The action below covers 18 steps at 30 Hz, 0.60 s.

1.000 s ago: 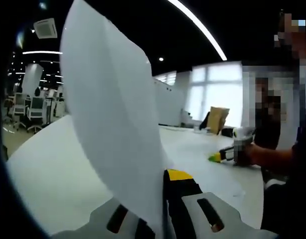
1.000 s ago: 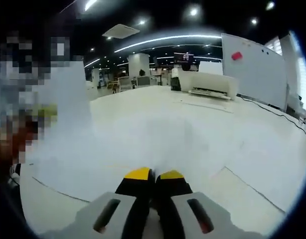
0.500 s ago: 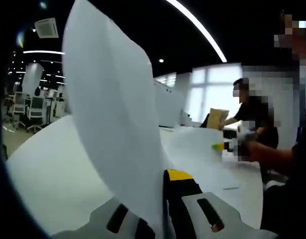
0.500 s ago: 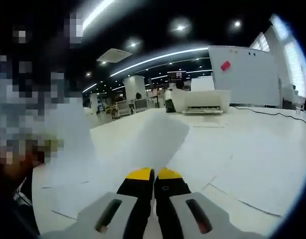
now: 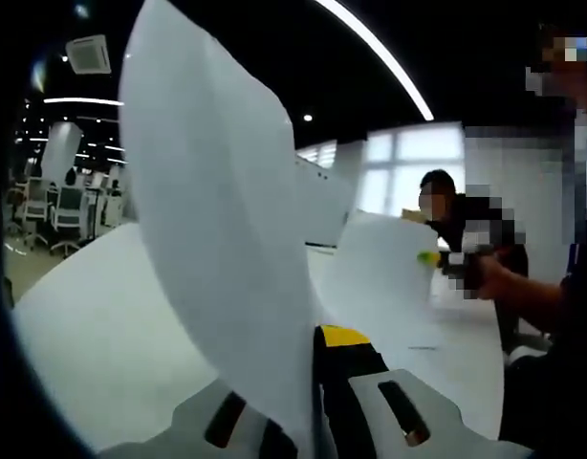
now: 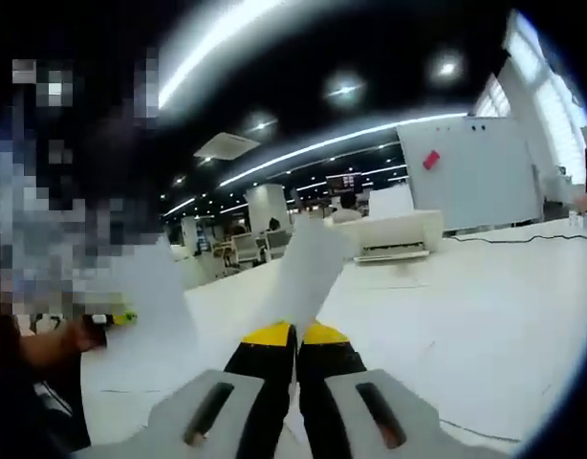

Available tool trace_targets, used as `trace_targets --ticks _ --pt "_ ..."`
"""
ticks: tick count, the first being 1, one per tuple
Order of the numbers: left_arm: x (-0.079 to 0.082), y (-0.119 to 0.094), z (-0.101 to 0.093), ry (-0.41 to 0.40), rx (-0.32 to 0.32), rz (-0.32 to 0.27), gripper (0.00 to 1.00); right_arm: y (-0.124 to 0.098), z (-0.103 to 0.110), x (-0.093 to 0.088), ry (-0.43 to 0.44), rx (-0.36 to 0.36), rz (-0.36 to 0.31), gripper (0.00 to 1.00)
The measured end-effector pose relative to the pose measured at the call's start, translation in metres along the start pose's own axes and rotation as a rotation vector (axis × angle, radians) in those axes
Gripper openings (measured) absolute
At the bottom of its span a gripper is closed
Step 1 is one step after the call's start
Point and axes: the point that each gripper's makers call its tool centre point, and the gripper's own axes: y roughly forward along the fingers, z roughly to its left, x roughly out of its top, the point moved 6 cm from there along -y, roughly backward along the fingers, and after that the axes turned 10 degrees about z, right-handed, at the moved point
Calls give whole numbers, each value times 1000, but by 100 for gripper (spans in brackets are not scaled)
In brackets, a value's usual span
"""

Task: Organize the stack of printing papers by aligning and flattening the scattered papers on the table

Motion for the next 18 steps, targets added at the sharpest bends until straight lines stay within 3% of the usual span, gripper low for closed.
trace_targets --ticks 6,18 --pt "0 0 0 0 0 -1 6 -13 1 17 39 49 -115 0" --pt "0 0 0 4 -1 0 6 -33 4 42 19 87 -228 0"
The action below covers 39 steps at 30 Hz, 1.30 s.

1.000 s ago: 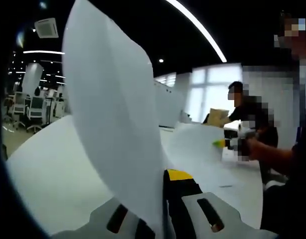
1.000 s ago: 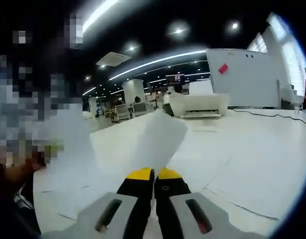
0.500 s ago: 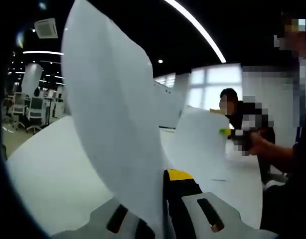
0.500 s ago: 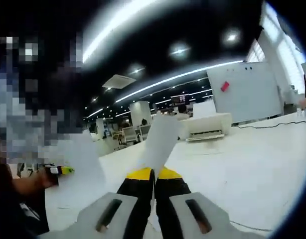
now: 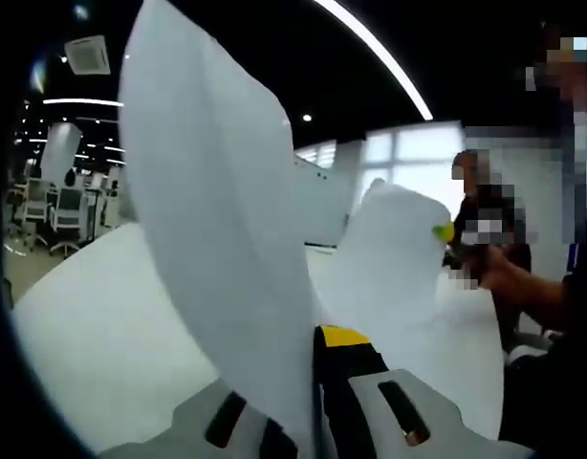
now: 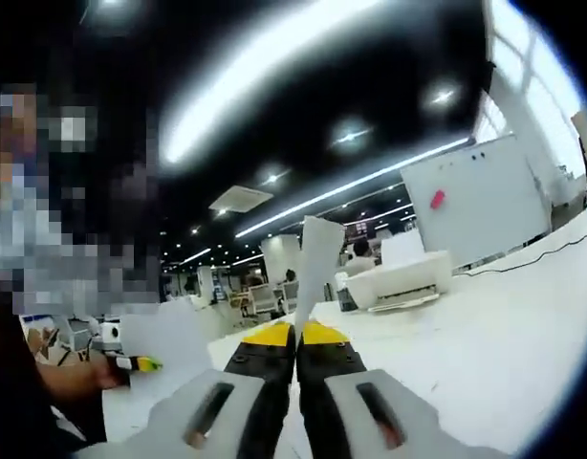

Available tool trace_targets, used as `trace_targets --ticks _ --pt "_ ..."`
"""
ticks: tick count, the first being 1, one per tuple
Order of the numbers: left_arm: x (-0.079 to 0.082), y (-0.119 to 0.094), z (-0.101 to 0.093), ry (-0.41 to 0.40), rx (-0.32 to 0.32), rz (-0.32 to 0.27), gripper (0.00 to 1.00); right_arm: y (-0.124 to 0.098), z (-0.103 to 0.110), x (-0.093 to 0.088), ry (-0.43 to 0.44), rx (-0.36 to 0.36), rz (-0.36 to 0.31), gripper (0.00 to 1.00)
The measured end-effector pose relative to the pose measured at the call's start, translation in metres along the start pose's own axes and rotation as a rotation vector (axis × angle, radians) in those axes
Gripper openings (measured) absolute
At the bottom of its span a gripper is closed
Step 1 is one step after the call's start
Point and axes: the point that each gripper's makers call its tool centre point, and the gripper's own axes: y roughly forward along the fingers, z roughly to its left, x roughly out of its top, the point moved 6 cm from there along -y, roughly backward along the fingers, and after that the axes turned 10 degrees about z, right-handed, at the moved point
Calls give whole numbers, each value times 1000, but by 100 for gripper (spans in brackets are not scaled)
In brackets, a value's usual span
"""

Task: Organize the stack of printing papers by aligning and flattening the scattered papers on the table

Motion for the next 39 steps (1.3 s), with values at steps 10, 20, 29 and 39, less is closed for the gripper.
trace_targets --ticks 10,20,29,39 --pt "0 0 0 0 -2 -1 6 -8 15 26 -4 68 -78 0" --pt "0 0 -1 3 -2 2 6 -13 24 46 -13 111 -120 0" --pt "0 0 0 3 -4 3 6 -15 34 58 -26 150 -122 0" --pt "1 -1 -1 -4 -16 -10 6 -13 51 70 -58 211 -117 0"
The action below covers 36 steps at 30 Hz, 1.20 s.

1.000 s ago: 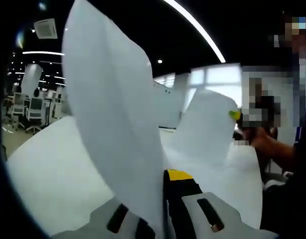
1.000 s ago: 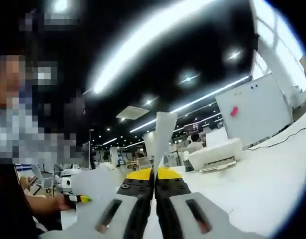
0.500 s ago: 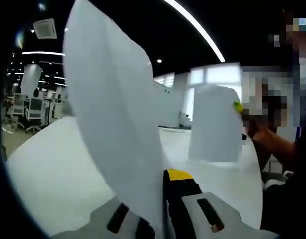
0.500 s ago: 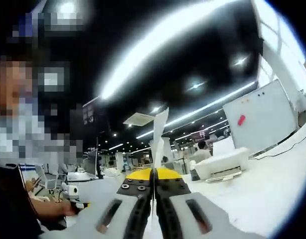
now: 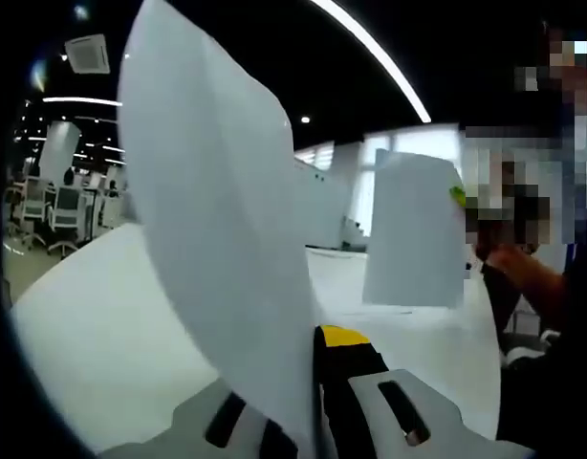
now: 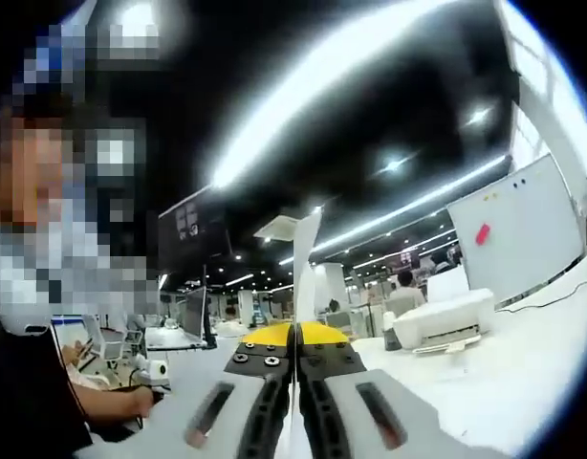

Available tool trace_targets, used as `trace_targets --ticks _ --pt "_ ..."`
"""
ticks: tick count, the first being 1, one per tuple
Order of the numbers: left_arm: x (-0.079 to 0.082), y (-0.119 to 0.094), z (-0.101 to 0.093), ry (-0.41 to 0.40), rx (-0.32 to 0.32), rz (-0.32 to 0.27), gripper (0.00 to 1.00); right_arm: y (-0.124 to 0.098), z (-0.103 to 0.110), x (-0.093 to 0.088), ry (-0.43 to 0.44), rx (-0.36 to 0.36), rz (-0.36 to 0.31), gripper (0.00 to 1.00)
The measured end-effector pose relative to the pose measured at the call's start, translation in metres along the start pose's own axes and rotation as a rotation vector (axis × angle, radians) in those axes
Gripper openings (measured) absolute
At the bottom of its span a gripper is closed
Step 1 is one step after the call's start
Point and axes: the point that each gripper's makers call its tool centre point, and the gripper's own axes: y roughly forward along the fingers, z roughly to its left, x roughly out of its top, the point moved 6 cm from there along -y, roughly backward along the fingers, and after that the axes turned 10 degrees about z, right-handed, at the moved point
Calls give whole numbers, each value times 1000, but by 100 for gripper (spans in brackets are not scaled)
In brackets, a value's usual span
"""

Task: Organize the stack of printing papers by aligning and flattening the scattered papers on the table

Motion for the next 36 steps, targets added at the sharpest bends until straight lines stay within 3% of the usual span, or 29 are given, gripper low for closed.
trace_targets --ticks 14,36 --pt "-2 3 -4 6 -26 18 6 8 18 14 -39 100 43 0" --pt "0 1 -11 20 -88 6 6 10 44 16 -47 212 115 0"
